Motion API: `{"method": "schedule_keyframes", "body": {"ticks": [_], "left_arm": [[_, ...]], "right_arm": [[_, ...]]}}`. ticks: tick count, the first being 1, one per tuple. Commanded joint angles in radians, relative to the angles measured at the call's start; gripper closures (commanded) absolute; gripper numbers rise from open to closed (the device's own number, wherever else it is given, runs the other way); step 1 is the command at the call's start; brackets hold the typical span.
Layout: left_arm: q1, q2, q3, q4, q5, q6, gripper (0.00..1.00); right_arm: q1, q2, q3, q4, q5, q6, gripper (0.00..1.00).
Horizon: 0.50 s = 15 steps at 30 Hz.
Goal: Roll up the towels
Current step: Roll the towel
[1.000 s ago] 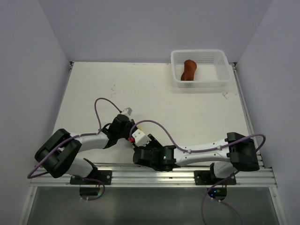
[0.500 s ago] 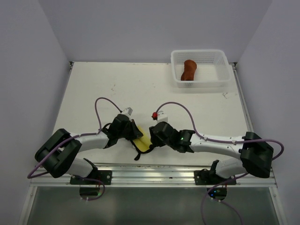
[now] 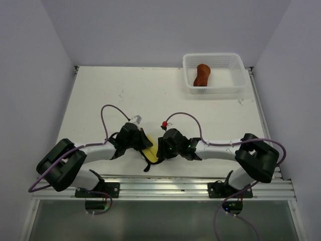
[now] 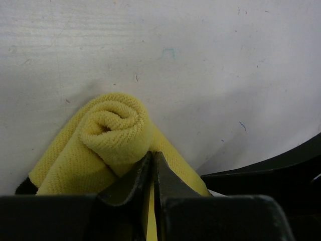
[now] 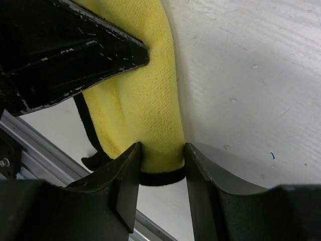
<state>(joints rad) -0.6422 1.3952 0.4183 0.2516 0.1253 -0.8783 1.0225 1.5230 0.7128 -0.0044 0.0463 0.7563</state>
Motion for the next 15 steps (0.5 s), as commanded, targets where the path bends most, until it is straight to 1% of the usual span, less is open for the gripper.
{"method": "schedule_keyframes", "body": {"ticks": [1,4,6,10,13,15], "left_arm": [[0.006,0.022,-0.050,-0.137,-0.101,0.055,0.90],[0.004,0.019,-0.052,-0.133,-0.101,0.053,0.90],[0.004,0.019,-0.055,-0.133,-0.102,0.053,0.90],[0.006,0.011,-0.053,-0.137,-0.107,0.056,0.90],[0.006,0.001,-0.046,-0.149,-0.113,0.064,0.89],[0.006,-0.010,-0.032,-0.159,-0.113,0.071,0.87]], "right_arm": [[-0.002,0.040,-0.021,0.063,-0.026,0.020,0.57],[-0.002,0.069,-0.042,0.075,-0.028,0.021,0.59],[-0.002,0.080,-0.056,0.078,-0.025,0.023,0.64],[-0.002,0.094,-0.075,0.081,-0.022,0.015,0.67],[-0.001,0.085,-0.087,0.081,-0.022,0.003,0.75],[-0.001,0.075,-0.091,0.081,-0.023,-0.009,0.84]]}}
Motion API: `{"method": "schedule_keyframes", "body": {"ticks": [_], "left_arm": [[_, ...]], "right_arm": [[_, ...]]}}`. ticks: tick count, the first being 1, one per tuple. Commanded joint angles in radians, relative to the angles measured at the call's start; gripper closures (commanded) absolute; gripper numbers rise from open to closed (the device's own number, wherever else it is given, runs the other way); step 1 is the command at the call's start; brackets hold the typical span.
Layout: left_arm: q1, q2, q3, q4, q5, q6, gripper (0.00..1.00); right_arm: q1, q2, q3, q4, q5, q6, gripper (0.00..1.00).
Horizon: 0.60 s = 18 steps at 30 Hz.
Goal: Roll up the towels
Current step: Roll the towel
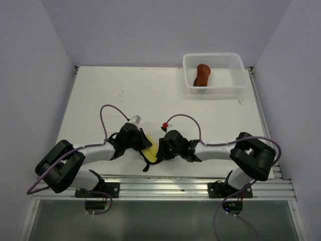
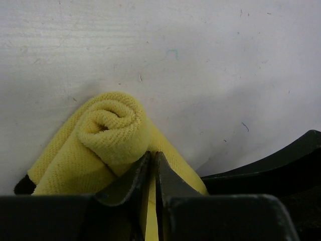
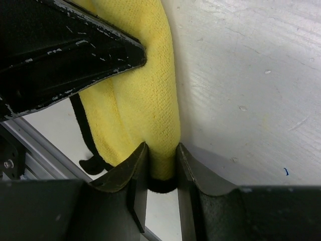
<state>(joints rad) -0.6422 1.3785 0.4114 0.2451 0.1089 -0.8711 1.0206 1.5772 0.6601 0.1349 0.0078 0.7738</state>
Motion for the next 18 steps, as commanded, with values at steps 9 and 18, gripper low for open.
{"method": "schedule_keyframes", "body": {"ticks": [9,18], "left_arm": [[0.047,-0.042,0.139,-0.275,-0.130,0.119,0.74],[0.062,-0.012,0.283,-0.310,-0.091,0.123,0.69]], "right_arm": [[0.045,-0.051,-0.028,-0.096,0.153,-0.064,1.00],[0.225,-0.030,0.085,-0.231,0.498,-0.090,1.00]]}}
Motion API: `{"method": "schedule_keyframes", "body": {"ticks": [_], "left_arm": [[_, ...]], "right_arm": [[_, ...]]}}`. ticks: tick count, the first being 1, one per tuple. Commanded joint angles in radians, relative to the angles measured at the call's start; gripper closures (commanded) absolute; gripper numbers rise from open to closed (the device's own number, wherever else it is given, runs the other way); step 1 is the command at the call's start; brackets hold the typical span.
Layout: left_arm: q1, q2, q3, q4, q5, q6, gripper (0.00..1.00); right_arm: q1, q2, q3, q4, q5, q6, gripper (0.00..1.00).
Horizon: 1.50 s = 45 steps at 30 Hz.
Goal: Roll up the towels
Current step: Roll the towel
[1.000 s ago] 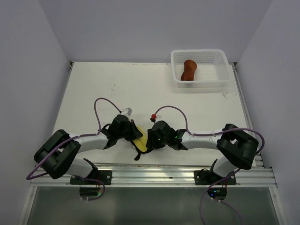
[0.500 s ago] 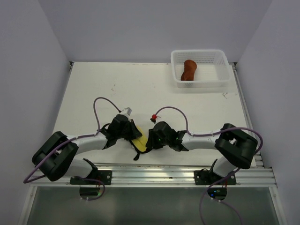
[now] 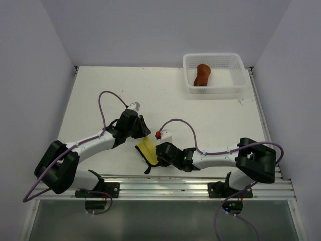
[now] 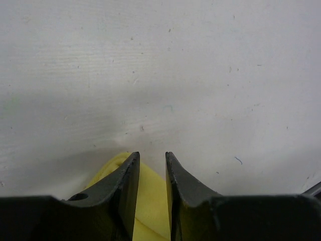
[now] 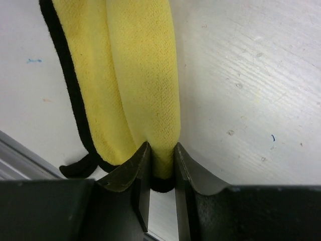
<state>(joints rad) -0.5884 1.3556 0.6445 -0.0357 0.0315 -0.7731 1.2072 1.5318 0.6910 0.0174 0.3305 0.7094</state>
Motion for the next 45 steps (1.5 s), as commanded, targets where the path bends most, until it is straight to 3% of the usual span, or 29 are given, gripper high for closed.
{"method": "schedule_keyframes", "body": {"ticks": [1,8,18,27,45], "left_arm": [[0.009,0.013,0.056,-0.029,-0.010,0.023,0.69],[0.010,-0.003,0.067,-0.027,0.030,0.017,0.68],[0.010,-0.055,0.000,0.004,0.090,-0.003,0.68],[0.004,-0.142,-0.055,0.006,0.111,-0.020,0.67],[-0.057,-0.161,-0.174,0.123,0.160,-0.094,0.67]], "right_arm": [[0.055,0.024,0.062,-0.120,0.214,-0.024,1.00],[0.136,0.079,0.113,-0.175,0.372,-0.004,1.00],[0.276,0.244,0.309,-0.421,0.568,0.033,1.00],[0.321,0.399,0.470,-0.577,0.604,0.038,1.00],[0.348,0.551,0.605,-0.625,0.513,-0.062,1.00]]}}
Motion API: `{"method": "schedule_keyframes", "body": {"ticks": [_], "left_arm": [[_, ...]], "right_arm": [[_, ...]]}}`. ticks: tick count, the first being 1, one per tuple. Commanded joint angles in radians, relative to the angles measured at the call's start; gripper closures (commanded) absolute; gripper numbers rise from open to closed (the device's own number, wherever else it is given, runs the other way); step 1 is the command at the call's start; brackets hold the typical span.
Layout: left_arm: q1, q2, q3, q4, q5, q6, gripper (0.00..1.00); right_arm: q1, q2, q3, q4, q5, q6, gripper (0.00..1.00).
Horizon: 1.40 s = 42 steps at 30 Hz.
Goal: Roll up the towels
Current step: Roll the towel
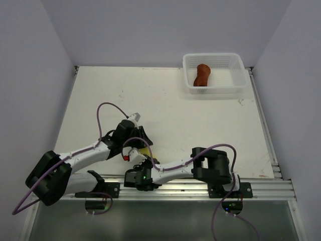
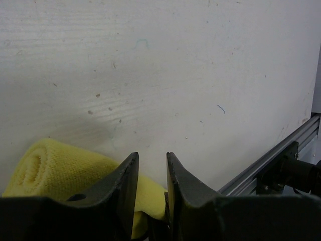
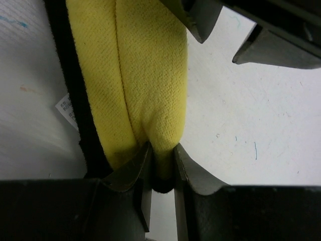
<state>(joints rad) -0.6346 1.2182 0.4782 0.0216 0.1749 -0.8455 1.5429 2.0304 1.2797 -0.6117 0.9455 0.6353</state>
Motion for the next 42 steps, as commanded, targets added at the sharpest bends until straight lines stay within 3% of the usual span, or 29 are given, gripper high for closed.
{"method": "schedule_keyframes", "body": {"ticks": [1,13,22,28,36,42], "left_arm": [[-0.013,-0.022,-0.015,0.069,0.014,-0.021,0.67],[-0.019,0.032,-0.150,0.144,-0.005,-0.052,0.68],[-0.019,0.102,-0.210,0.210,-0.002,-0.060,0.69],[-0.020,0.093,-0.245,0.225,-0.003,-0.058,0.70],[-0.030,0.095,-0.274,0.245,-0.006,-0.052,0.70],[-0.030,0.106,-0.283,0.259,-0.005,-0.050,0.70]], "right_arm": [[0.011,0.054,0.017,0.006,-0.103,0.010,1.00],[0.011,0.056,0.024,-0.003,-0.111,0.009,0.99],[0.002,-0.007,-0.011,0.018,-0.134,0.015,0.79],[-0.023,-0.096,-0.040,0.033,-0.154,0.021,0.71],[-0.053,-0.252,-0.118,0.141,-0.278,-0.019,0.54],[-0.075,-0.347,-0.192,0.222,-0.393,-0.039,0.51]]}}
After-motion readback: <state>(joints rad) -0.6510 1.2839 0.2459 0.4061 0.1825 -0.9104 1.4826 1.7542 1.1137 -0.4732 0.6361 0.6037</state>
